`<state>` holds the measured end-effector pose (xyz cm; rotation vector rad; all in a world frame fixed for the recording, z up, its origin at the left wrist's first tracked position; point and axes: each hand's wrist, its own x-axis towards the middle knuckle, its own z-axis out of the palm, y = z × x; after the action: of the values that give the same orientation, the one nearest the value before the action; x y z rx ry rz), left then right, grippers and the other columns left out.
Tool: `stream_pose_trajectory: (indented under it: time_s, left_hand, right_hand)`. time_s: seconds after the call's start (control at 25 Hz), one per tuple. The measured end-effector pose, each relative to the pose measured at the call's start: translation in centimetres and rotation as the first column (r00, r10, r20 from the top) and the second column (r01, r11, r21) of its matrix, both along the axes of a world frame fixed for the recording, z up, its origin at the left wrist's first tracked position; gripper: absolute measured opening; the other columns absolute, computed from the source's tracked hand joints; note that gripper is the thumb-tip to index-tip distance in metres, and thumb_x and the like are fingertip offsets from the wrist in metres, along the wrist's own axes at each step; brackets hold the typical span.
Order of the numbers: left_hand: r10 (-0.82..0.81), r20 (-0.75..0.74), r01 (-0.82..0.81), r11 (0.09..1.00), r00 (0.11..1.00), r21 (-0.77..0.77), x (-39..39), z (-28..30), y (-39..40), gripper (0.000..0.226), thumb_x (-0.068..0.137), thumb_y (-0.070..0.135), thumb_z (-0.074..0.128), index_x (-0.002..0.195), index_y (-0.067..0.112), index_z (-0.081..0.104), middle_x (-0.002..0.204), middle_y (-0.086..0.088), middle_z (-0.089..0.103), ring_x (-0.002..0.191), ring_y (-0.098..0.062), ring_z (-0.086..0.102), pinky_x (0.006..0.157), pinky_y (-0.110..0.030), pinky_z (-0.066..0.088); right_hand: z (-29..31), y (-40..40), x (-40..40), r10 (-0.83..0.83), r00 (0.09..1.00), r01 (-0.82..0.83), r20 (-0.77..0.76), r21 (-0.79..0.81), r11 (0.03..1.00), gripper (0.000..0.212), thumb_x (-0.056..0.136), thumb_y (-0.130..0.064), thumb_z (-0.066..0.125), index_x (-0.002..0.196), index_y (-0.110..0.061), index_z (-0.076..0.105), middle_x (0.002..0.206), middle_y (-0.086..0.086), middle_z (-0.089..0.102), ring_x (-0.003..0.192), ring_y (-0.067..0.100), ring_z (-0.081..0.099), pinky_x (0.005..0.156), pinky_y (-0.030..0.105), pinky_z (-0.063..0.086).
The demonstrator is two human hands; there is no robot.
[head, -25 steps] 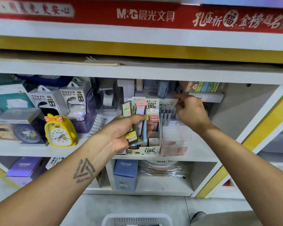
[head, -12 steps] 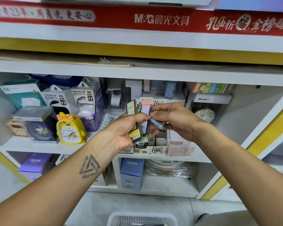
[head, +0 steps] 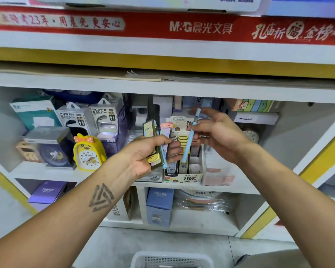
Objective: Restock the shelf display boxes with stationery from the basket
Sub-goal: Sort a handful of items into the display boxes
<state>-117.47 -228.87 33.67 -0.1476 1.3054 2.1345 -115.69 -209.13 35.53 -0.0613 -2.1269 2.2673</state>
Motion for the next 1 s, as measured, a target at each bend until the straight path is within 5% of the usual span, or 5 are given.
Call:
stream_pose_trajectory:
  time_s: [0.16, 0.28, 0.48, 0.64, 1.0]
  left_hand:
    - [0.021, 0.01, -0.021, 1.0, 1.0, 0.004, -0.1, -0.2, 0.8, 0.024, 0.09, -0.004, 0.058, 0.114, -0.01, 0.059, 0.088, -0.027, 0.072, 0.064, -0.027, 0.073, 0.051, -0.032, 0.059]
    - [0.039, 0.002, -0.039, 0.999, 0.999, 0.003, -0.2, -0.4, 1.6, 0.02, 0.087, -0.004, 0.063, 0.106, -0.006, 0.061, 0.077, -0.022, 0.069, 0.055, -0.02, 0.066, 0.045, -0.023, 0.052]
    - [0.007, 0.008, -0.007, 1.0, 1.0, -0.003, 0.0, -0.9, 3.3, 0.02, 0.088, -0.004, 0.06, 0.108, -0.003, 0.06, 0.073, -0.021, 0.068, 0.051, -0.018, 0.062, 0.044, -0.022, 0.05]
    - [-0.026, -0.002, 0.026, 1.0, 1.0, -0.017, 0.1, -1.2, 4.0, 0.016, 0.089, -0.004, 0.059, 0.105, -0.003, 0.061, 0.072, -0.021, 0.07, 0.054, -0.018, 0.062, 0.045, -0.021, 0.05]
    - [-0.053, 0.006, 0.053, 0.998, 0.999, -0.012, 0.3, -1.2, 3.8, 0.015, 0.089, -0.004, 0.06, 0.103, -0.002, 0.063, 0.074, -0.021, 0.071, 0.054, -0.018, 0.064, 0.044, -0.021, 0.051]
  right_hand:
    - [0.4, 2.5, 0.6, -0.166, 0.974, 0.191, -0.152, 0.17, 0.967, 0.028, 0.093, 0.001, 0.063, 0.117, -0.013, 0.065, 0.078, 0.011, 0.072, 0.06, 0.018, 0.062, 0.058, 0.029, 0.053]
    - [0.4, 5.0, 0.5, -0.327, 0.869, 0.463, -0.371, 0.377, 0.802, 0.013, 0.096, -0.005, 0.061, 0.091, -0.014, 0.069, 0.064, -0.007, 0.071, 0.057, 0.009, 0.064, 0.057, 0.023, 0.052]
    - [-2.3, 5.8, 0.1, -0.08, 0.865, 0.472, -0.495, 0.75, 0.464, 0.024, 0.097, -0.014, 0.06, 0.121, -0.018, 0.065, 0.086, -0.004, 0.069, 0.077, 0.014, 0.068, 0.076, 0.032, 0.059]
    - [-4.2, 5.7, -0.9, 0.003, 0.861, 0.459, -0.509, 0.778, 0.429, 0.015, 0.098, -0.017, 0.058, 0.109, -0.022, 0.049, 0.08, 0.002, 0.067, 0.073, 0.021, 0.066, 0.065, 0.047, 0.058]
    - [-4.8, 5.9, -2.0, -0.004, 0.879, 0.423, -0.477, 0.775, 0.47, 0.015, 0.096, -0.014, 0.059, 0.094, -0.024, 0.049, 0.075, -0.006, 0.066, 0.069, 0.01, 0.067, 0.061, 0.041, 0.058]
